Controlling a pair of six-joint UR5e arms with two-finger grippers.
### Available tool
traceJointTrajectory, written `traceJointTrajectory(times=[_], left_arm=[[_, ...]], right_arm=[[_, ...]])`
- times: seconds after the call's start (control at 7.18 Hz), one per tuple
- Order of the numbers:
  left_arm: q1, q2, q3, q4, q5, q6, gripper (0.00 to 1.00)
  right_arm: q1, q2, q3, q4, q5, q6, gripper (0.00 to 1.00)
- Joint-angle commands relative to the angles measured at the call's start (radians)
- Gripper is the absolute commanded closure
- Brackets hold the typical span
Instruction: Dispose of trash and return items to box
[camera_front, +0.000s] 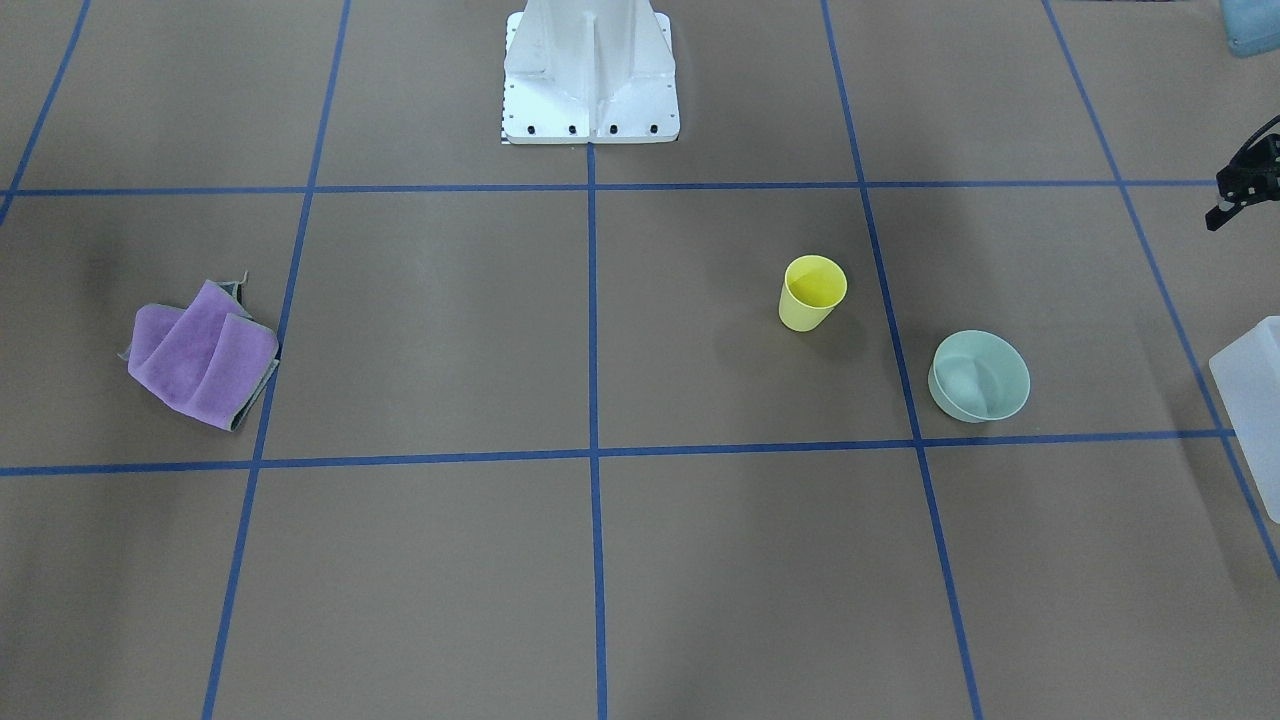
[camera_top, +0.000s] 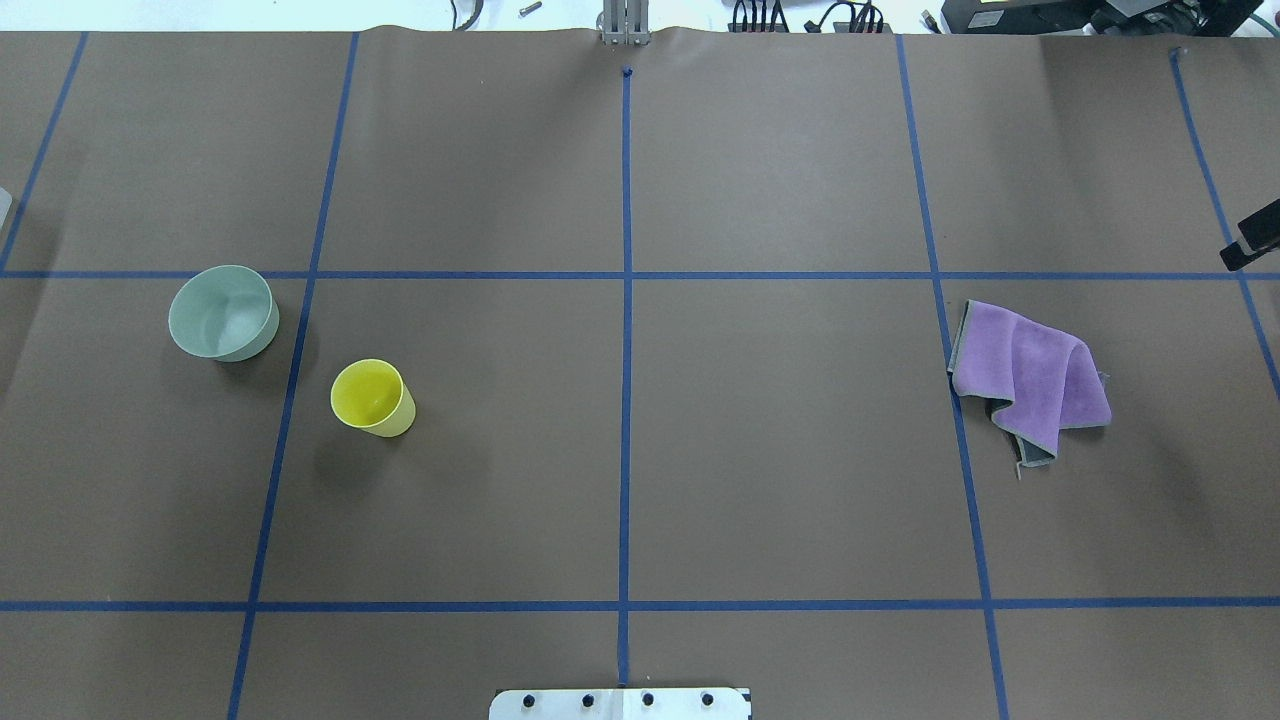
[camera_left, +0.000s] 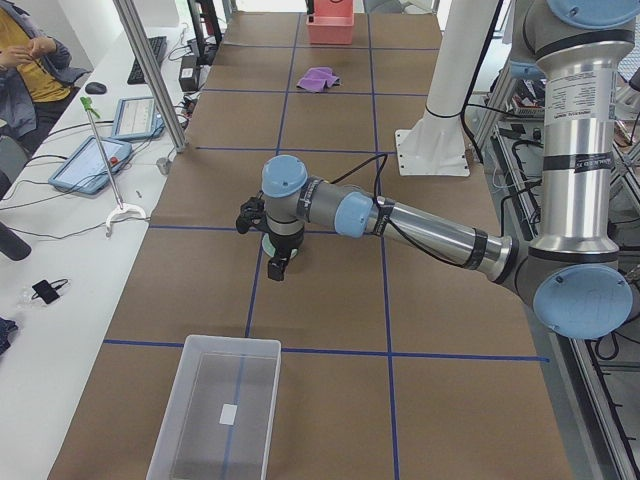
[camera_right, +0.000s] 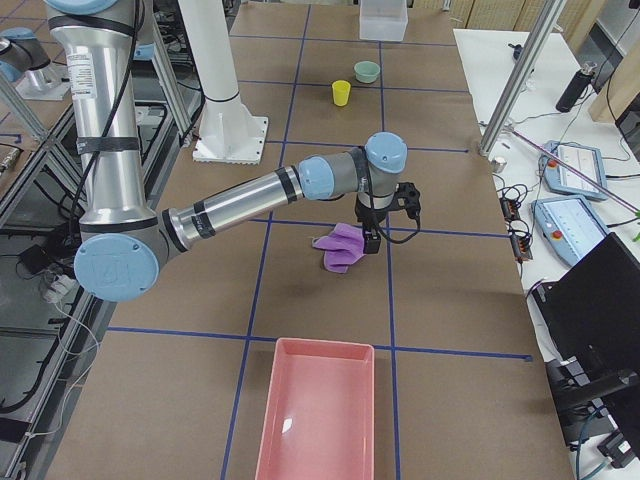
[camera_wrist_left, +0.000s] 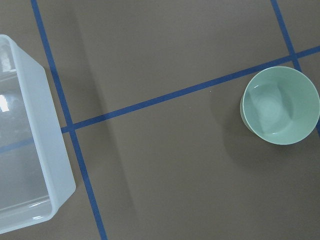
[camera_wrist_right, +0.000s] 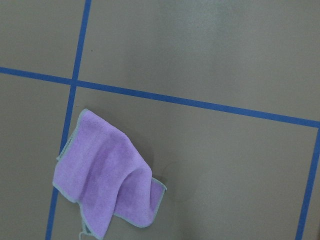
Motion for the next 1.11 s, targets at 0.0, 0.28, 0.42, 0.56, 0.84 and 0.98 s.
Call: traceJointTrajectory(times=[0.0,0.28,0.42,0.56,0.84,0.98], left_arm=[[0.002,-0.007,0.009,0.004,-0.002,0.0,0.02],[0.002,-0.008,0.029,-0.023,-0.005,0.001,0.02],[0.001,0.001,0.018,-0.025,-0.005,0.0,0.02],[-0.001,0.005,-0.002,-0.023,-0.017,-0.003,0.02],[-0.002,0.021,0.009,-0.022,-0.019,-0.006,0.02],[-0.002,0.022,0.018,-0.022,-0.008,-0.002,0.02]], right_arm=[[0.001,0.006,-0.009,0.002,-0.001,0.0,0.0],[0.008,-0.001,-0.003,0.001,-0.001,0.0,0.0],[0.008,-0.005,0.006,0.004,0.002,0.001,0.0],[0.007,-0.003,0.012,0.036,0.002,0.003,0.0],[0.007,-0.009,-0.002,0.048,-0.015,-0.014,0.0],[0.008,-0.023,0.001,0.067,-0.015,-0.015,0.0]])
